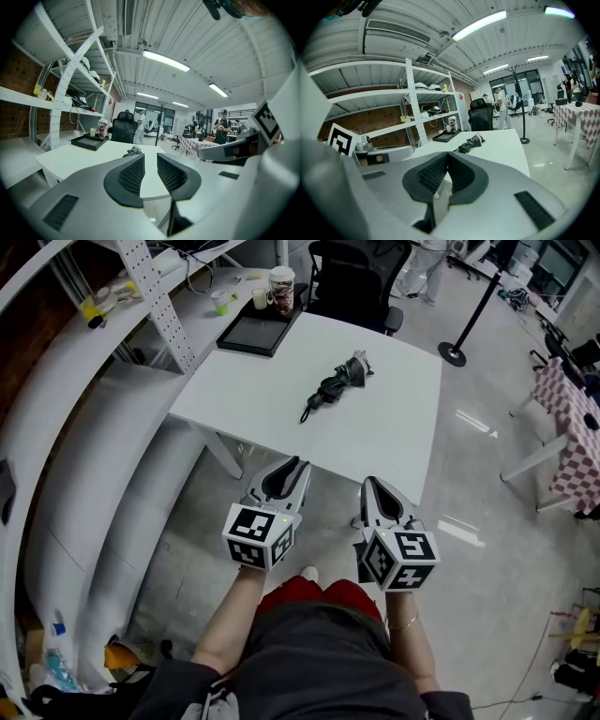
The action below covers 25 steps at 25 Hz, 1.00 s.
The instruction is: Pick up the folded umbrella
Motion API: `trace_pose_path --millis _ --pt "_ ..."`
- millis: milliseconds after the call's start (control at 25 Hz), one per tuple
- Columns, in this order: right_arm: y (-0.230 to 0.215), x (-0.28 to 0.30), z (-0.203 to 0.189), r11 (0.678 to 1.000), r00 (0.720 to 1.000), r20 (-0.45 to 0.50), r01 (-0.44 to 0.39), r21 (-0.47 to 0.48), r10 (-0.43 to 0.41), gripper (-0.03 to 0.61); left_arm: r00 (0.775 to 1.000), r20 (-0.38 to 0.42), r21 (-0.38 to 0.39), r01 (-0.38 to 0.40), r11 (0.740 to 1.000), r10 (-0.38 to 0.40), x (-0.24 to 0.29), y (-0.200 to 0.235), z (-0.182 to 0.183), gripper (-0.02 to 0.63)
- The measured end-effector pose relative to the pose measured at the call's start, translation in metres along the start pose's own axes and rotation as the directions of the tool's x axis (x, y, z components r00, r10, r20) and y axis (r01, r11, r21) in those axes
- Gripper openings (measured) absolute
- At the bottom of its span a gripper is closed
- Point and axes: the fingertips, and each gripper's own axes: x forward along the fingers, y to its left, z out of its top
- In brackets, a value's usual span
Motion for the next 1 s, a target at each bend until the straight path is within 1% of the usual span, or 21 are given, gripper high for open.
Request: trace_pose_path --millis 240,480,720,1000 --pt "-0.014 0.02 0.002 1.0 1.0 -0.015 0.001 0.017 0.0 0.018 0.999 -0.031 0.021 -0.003 1.0 0.004 0.027 0.013 0.005 0.102" --pt "-0.034 0.055 0.017 1.0 1.0 -0.019 -0.008 0.01 0.008 0.018 0.998 -0.066 0.044 -0.011 0.999 0.014 0.071 0.032 0.01 0.142" --pt "-0.074 0.095 0.032 1.0 0.999 -0.04 0.007 0.029 -0.006 0.018 0.993 -0.119 0.03 -0.015 0.999 0.019 0.131 0.058 0.016 0.179" --pt "-0.118 0.132 0.045 0.998 0.998 -0.063 0.023 0.05 -0.02 0.018 0.982 -0.187 0.052 -0.03 0.998 0.039 0.198 0.081 0.018 0.201"
